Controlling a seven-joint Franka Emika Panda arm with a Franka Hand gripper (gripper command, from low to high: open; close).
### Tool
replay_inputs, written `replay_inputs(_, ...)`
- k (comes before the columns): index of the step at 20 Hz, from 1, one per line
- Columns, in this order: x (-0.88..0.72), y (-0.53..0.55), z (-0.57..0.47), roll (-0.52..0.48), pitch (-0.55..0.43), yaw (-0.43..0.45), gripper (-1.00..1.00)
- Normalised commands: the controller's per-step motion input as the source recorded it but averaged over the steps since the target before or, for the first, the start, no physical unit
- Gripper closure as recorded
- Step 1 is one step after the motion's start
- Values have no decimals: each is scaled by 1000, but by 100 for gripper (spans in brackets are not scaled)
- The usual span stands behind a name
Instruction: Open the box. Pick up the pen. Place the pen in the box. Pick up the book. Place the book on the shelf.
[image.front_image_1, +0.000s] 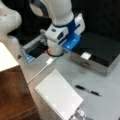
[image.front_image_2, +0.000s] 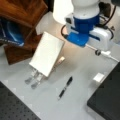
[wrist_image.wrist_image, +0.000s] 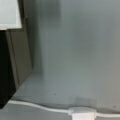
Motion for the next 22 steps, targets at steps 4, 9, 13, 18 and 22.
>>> replay_inputs(4, 345, 77, -22, 392, 17, -108, -100)
replay_inputs(9, 279, 65, -103, 335, -51, -101, -100)
replay_inputs(13, 217, 85, -122, 280, -88, -53, -100)
replay_inputs(18, 141, 116, -151, 263, -92, -45, -100)
replay_inputs(22, 34, 90, -190, 312, -126, 16, -100)
